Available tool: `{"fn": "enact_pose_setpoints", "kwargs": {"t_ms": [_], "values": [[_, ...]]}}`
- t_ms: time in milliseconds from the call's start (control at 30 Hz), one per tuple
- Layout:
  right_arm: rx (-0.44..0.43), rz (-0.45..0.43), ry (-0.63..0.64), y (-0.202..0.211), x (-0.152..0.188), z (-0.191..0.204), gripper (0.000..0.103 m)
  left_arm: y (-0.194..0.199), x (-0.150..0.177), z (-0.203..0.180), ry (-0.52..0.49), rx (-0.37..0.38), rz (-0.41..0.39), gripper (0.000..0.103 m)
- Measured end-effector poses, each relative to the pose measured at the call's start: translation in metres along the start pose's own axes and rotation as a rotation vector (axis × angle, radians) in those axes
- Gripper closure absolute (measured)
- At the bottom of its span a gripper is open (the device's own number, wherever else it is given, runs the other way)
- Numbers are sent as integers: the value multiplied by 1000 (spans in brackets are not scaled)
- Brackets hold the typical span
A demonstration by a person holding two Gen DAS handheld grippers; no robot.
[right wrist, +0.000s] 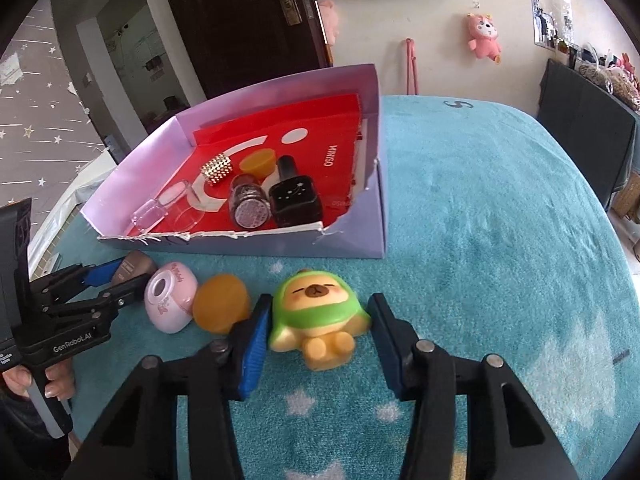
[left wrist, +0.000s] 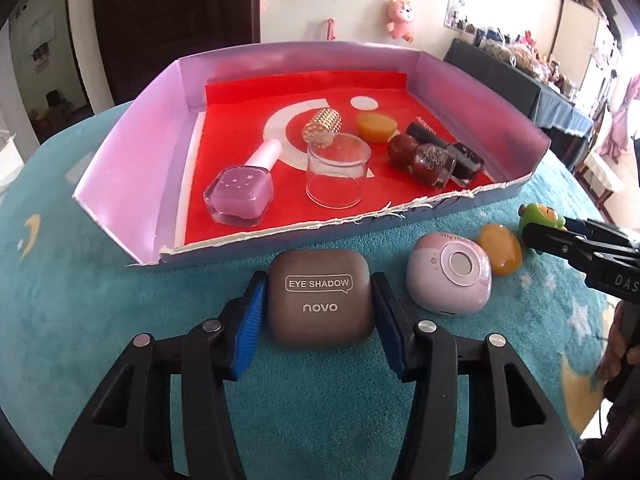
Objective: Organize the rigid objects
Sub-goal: 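Grasp the brown eye shadow case with the left tool while the right tool grasps the green toy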
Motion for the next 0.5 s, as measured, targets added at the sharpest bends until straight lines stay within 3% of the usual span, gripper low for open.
{"fn": "enact_pose_setpoints", "kwargs": {"t_ms": [233,500], "values": [[4,-60,26,20,-3,14,52,19,-2,-7,-17,24,-34,54],[-19,-53,48,23,1,29,52,24,1,-7,-19,20,-40,54]]}}
Point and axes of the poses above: each gripper's, at about its wrist camera, not at the fingertips, and y roughly against the way its jaws point, z to its left, x to its underside, the point moved 9 cm from there along -y, roughly the way its jaws point, and after that the axes turned 1 degree about y, right-handed, at the moved point
